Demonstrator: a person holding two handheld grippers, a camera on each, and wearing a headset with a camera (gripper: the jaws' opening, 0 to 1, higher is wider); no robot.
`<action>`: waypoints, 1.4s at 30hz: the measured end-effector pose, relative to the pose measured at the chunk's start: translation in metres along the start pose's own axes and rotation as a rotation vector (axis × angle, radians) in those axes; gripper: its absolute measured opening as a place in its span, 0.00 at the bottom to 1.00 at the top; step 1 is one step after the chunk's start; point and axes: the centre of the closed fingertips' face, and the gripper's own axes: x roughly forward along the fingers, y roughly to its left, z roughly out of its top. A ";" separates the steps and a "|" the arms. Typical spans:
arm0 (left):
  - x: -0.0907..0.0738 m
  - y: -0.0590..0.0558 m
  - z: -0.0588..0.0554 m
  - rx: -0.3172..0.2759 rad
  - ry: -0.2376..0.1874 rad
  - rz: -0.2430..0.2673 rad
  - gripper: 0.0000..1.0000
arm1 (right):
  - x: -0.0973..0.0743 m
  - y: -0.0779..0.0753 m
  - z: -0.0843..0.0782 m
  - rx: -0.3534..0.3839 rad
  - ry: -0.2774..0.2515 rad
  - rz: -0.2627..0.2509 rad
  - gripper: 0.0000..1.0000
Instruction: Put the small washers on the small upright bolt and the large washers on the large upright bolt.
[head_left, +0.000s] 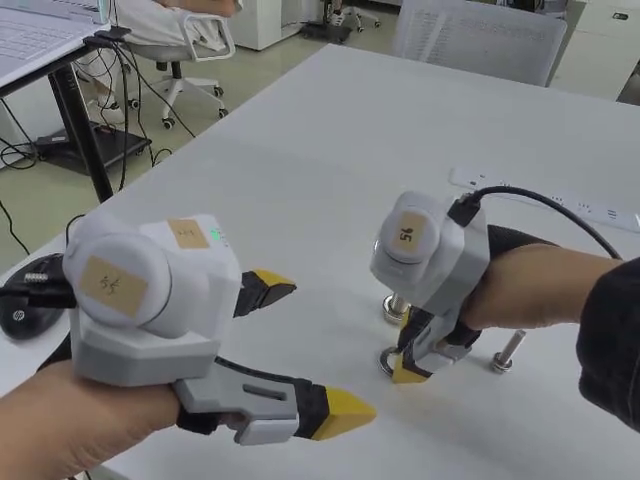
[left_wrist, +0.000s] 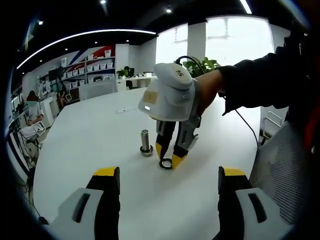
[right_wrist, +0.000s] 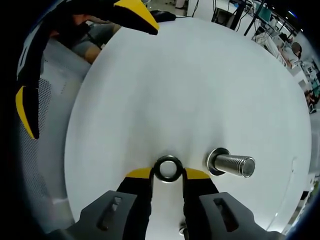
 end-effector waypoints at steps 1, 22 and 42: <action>0.000 0.000 0.000 -0.001 -0.001 -0.001 0.80 | 0.000 0.000 0.000 -0.001 0.002 0.001 0.24; 0.000 -0.001 0.000 0.001 -0.002 -0.006 0.80 | -0.015 -0.005 -0.011 0.017 0.016 -0.004 0.24; 0.000 -0.001 0.001 0.003 -0.003 -0.008 0.80 | -0.046 -0.013 -0.016 0.020 0.013 -0.042 0.24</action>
